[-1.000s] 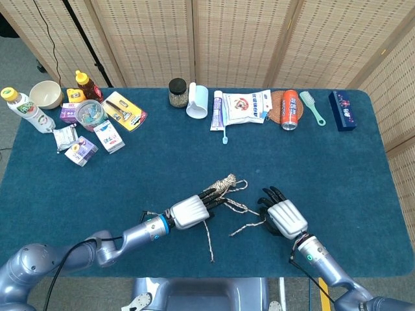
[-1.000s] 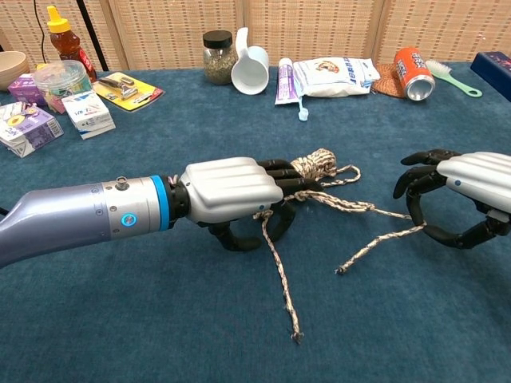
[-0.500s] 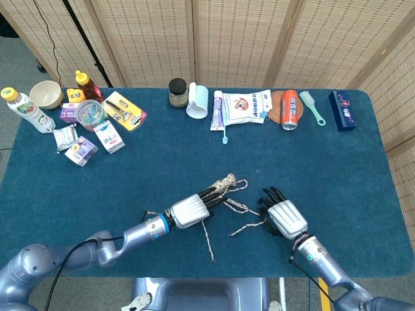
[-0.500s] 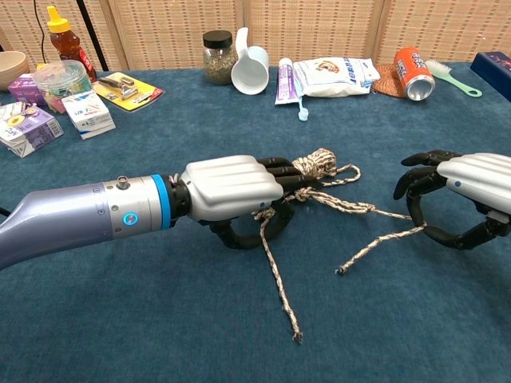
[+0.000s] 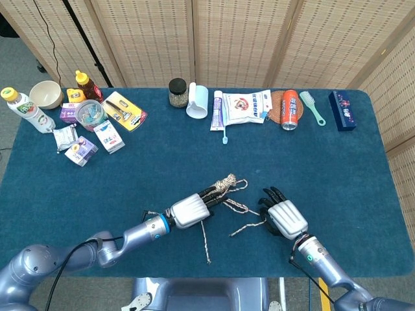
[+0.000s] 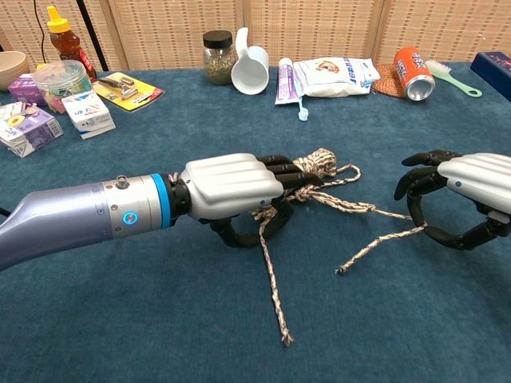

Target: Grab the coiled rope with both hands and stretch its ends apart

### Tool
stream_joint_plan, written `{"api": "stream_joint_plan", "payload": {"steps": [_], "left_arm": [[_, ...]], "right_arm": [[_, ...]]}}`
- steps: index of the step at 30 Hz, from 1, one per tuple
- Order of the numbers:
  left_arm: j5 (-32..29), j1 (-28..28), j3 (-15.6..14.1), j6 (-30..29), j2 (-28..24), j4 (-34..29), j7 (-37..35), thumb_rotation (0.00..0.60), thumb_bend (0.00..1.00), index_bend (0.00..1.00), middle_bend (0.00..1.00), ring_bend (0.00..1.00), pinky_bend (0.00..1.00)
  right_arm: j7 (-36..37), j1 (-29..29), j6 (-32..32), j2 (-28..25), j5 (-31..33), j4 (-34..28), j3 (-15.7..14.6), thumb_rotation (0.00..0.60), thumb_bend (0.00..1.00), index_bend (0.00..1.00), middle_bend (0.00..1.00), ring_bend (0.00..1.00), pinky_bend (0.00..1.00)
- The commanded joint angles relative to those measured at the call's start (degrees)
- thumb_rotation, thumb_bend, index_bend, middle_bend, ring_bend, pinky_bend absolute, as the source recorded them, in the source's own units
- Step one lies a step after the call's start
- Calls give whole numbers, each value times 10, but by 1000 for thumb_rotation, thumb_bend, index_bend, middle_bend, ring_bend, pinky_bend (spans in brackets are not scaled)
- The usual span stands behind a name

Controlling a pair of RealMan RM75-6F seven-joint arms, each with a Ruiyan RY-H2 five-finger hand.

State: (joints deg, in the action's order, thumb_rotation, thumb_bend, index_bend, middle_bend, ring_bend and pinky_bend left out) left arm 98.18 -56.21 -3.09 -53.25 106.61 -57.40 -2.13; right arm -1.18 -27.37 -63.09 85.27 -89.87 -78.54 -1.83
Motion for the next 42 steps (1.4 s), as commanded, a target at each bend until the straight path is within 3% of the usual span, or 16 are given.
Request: {"api": "stream_joint_plan", "payload": {"steps": [1,19,32,42], "left_arm": [[0,0,-1,-1,-2,-1,-1,600,386,628,0,0,0],[-1,9,-4,-21,-31,-20,-14,600,386,675,2,0,0],[-5,49,-18,-71,-118,-69,-40,600,386,691,36,0,0],[-17,77,-21,-90,-160,-71,-58,600,386,692,38,0,0]], "right_arm": [[-1,0,0,0,0,0,1,600,504,611,278,54,0],[-3,-2,-1,-7,-1,-10,3,600,511,618,287,58,0],[-15,0,-9,-25,-1,-32,7,600,511,622,291,62,0],[-25,2,-11,-35,10,-38,16,600,512,626,294,70,0]]}}
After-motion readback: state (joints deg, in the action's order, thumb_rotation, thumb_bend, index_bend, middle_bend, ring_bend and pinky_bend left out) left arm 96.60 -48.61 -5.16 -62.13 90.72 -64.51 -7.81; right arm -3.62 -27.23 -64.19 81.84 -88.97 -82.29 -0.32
